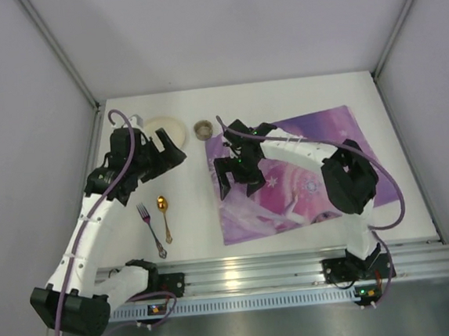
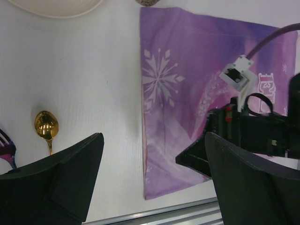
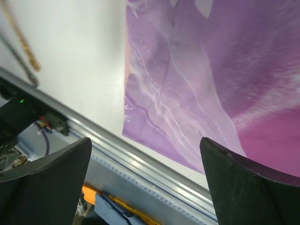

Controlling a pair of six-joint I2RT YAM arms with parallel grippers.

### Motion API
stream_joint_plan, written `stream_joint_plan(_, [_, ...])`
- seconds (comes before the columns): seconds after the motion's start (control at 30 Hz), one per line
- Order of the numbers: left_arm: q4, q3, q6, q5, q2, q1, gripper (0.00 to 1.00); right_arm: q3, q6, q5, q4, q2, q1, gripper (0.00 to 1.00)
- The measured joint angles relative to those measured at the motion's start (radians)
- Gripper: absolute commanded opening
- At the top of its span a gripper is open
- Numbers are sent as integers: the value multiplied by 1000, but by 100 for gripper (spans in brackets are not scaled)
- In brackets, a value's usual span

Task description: Set the dinner table for one person

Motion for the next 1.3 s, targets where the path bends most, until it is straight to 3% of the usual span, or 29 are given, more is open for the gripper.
stream_joint_plan(0.23, [17, 0, -21, -51, 80, -131, 94, -46, -12, -16, 8, -292, -76, 100])
stream_joint_plan(0.43, [44, 0, -43, -113, 325, -332, 93, -190, -50, 24, 4, -504, -247, 100])
stream_joint_plan(0.57, [71, -1, -66, -113, 472, -407, 93, -308, -78, 47, -24, -556, -348, 100])
stream_joint_plan(0.93, [145, 45, -74, -76, 747, -417, 93, -459, -120, 76, -76, -701, -449, 100])
stream_joint_plan(1.3, [140, 97, 47, -117, 787, -392, 93, -512, -147, 94, -94, -756, -519, 100])
